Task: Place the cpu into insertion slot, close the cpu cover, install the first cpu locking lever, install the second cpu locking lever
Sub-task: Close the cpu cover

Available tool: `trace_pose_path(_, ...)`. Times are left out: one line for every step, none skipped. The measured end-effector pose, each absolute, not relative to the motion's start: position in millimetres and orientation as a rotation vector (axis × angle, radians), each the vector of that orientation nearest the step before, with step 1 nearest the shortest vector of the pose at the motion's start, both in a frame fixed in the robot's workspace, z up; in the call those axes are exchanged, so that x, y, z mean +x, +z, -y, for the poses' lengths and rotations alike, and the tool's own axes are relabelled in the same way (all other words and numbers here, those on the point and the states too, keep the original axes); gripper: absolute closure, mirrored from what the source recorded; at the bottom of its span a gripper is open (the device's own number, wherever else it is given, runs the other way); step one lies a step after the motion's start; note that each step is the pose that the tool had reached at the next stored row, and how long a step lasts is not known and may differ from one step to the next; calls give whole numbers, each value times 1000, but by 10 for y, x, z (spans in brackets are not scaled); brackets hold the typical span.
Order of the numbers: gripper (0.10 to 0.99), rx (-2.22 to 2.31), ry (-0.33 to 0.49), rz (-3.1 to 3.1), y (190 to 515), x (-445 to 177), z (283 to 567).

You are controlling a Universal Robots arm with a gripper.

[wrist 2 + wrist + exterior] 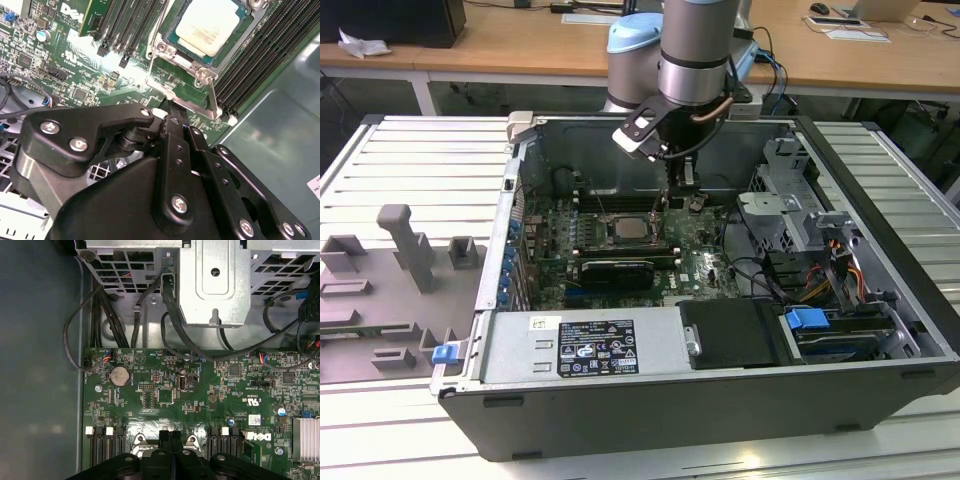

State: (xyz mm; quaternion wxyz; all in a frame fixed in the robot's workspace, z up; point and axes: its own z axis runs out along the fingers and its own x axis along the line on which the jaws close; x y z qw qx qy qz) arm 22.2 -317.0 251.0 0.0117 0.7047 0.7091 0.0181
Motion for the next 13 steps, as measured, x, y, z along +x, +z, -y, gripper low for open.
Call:
trace_pose_path(980,2198,56,-2211,2510,218,3170)
trace_pose_path(980,2198,56,-2211,2510,215,3170)
trace_pose_path(980,2198,56,-2211,2510,210,3170)
trace_pose_path(980,2198,57,-2211,2510,205,3170)
trace_pose_path(980,2198,56,-2211,2510,199,3170)
trace_pose_path(980,2198,57,-2211,2510,191,3170)
trace_pose_path(980,2198,57,-2211,2510,184,3170)
trace_pose_path(980,2198,56,-2211,2510,176,3170)
trace_pose_path(980,2198,56,-2211,2510,168,3170)
trace_pose_path(980,2198,56,-2211,2510,160,3170)
trace_pose_path(980,2198,56,-2211,2510,153,3170)
trace_pose_path(980,2198,56,-2211,2510,146,3170)
trace_pose_path(980,2198,57,-2211,2510,141,3170)
